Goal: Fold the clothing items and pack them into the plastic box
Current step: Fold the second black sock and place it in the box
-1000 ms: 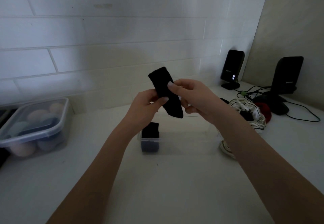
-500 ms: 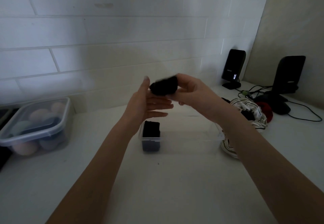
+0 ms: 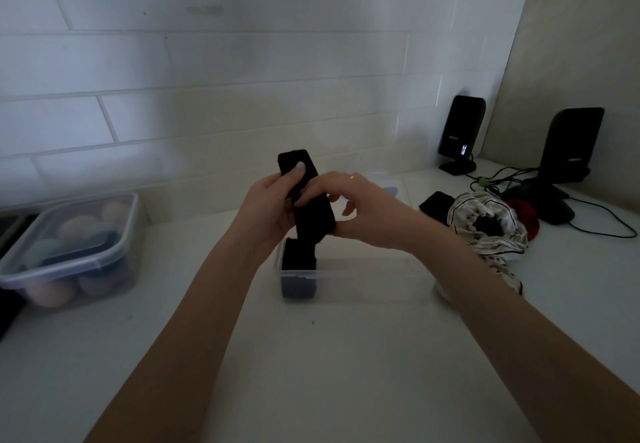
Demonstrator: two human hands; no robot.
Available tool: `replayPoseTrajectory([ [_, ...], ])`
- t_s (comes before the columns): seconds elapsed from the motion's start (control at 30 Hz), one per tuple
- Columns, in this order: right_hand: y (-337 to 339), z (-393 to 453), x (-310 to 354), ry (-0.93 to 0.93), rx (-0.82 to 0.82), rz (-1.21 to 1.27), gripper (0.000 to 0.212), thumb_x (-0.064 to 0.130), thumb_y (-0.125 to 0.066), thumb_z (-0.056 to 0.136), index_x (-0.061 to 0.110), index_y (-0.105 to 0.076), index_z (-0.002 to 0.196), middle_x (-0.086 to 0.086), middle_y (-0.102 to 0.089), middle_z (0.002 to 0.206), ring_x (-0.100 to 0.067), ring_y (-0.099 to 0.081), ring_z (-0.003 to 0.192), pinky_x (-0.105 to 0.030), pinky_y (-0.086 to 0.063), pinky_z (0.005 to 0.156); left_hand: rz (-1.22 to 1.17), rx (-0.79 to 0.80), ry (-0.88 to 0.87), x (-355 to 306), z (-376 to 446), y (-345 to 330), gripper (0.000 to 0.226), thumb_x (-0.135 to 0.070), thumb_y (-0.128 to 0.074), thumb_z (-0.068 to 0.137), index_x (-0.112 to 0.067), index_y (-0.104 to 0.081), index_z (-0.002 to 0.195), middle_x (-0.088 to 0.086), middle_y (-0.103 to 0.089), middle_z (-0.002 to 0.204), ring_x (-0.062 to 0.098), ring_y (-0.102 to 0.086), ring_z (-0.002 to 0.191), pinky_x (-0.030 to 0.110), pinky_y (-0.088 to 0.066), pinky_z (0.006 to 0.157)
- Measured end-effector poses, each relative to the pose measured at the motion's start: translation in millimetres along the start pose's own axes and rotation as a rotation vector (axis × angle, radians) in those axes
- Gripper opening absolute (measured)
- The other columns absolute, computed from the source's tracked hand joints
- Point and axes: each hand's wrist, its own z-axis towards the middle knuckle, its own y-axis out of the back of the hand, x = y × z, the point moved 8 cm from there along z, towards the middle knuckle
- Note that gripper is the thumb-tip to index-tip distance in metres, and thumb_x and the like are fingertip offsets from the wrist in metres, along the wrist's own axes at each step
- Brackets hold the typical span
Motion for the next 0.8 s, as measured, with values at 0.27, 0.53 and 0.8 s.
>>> replayPoseTrajectory([
  [0.27, 0, 0, 4, -0.017, -0.062, 0.156, 0.019, 0.011, -0.076, 0.076, 0.015, -0.071, 0.093, 0.007, -0.068, 0.088, 0.008, -0.053, 0.070, -0.006, -0.039, 0.062, 0.023, -0.047, -0.039, 1, 2, 6, 0.031, -0.025, -0.038, 0.099, -0.006, -0.063, 0.097, 0.001, -0.074, 0.079, 0.014, -0.071, 0.074, 0.022, -0.056, 0.063],
  [0.53, 12, -7, -24, -0.387, -0.352, 0.513, 0.025, 0.029, -0.057, 0.092, 0.015, -0.058, 0.071, 0.009, -0.051, 0.034, -0.007, -0.042, 0.030, -0.014, -0.033, 0.038, -0.004, 0.022, -0.054, 5, 2, -10, 0.026, -0.018, -0.038, 0.099, -0.010, -0.062, 0.102, 0.008, -0.071, 0.099, 0.017, -0.071, 0.087, 0.029, -0.059, 0.078],
  [0.8, 19, -9, -22, -0.401, -0.480, 0.430, 0.024, 0.030, -0.061, 0.089, 0.014, -0.058, 0.070, 0.008, -0.050, 0.037, -0.005, -0.034, 0.026, -0.014, -0.027, 0.034, 0.018, 0.056, -0.085, 5, 1, -14, 0.026, -0.019, -0.036, 0.100, -0.015, -0.062, 0.103, 0.005, -0.070, 0.104, 0.016, -0.070, 0.095, 0.028, -0.058, 0.080],
])
